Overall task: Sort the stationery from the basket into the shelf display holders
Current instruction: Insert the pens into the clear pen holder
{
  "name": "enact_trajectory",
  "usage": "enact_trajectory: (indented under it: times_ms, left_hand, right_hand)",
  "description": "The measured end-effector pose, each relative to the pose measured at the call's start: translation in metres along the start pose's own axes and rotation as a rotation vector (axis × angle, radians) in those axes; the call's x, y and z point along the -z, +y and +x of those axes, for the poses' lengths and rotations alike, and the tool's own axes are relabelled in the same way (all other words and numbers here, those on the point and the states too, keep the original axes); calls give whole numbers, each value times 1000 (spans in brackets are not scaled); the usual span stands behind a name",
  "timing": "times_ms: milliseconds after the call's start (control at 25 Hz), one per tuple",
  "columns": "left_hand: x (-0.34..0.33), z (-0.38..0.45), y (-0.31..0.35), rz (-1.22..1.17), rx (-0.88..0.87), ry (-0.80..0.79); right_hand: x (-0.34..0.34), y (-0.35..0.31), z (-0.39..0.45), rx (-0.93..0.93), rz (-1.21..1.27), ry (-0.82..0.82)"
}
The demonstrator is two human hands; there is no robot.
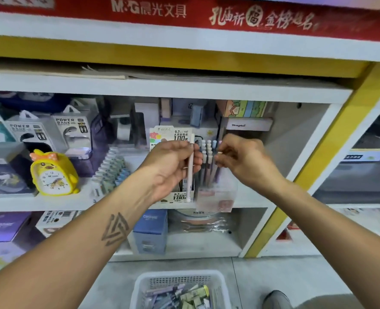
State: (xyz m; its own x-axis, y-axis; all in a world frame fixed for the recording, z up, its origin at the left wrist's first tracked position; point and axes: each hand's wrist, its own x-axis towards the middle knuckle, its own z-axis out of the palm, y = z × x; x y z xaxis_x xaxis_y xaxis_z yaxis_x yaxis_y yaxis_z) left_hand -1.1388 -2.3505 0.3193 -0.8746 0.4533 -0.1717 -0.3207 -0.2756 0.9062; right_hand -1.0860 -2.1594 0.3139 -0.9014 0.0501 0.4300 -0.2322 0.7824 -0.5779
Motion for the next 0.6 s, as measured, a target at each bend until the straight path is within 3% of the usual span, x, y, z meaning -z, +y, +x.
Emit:
enact_trajectory:
  times_ms: [280,480,520,600]
  left_hand:
    - [1,4,-4,30,-19,-5]
    - [2,3,-5,28,-50,-33]
    - [1,3,-6,43,-59,-43]
    - [-1,3,-9,65,-70,-59]
  right_hand:
    - [-4,-3,-3,148,-91,-99]
    - [-10,0,-7,137,-213,-123]
    - [-9,-1,-6,104,-207,-101]
    - [-2,-8,-2,-66,90,-57]
